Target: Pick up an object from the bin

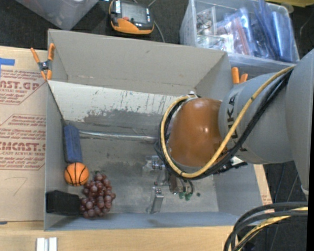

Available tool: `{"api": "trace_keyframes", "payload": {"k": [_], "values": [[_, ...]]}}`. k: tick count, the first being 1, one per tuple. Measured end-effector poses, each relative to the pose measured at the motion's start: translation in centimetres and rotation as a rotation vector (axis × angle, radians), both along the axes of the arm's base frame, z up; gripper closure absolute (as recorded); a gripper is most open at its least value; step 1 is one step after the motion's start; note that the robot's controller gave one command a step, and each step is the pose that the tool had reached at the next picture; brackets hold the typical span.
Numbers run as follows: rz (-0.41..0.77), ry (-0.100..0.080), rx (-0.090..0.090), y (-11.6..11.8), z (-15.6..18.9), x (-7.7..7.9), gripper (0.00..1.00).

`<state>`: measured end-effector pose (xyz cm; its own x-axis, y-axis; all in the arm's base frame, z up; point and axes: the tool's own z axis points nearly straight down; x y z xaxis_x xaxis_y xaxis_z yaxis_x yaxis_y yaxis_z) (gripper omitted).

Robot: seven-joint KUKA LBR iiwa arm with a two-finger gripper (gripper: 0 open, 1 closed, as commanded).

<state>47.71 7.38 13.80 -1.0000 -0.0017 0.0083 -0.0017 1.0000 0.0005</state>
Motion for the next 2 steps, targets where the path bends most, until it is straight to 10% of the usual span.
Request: {"api": "trace_keyframes", "payload": {"k": [1,2], "values": [[-0.002,-0.008,0.001,0.0,0.4,0.2,0.0],[0.206,-0.008,0.003,9.2,-6.9,3.7,0.0]]}}
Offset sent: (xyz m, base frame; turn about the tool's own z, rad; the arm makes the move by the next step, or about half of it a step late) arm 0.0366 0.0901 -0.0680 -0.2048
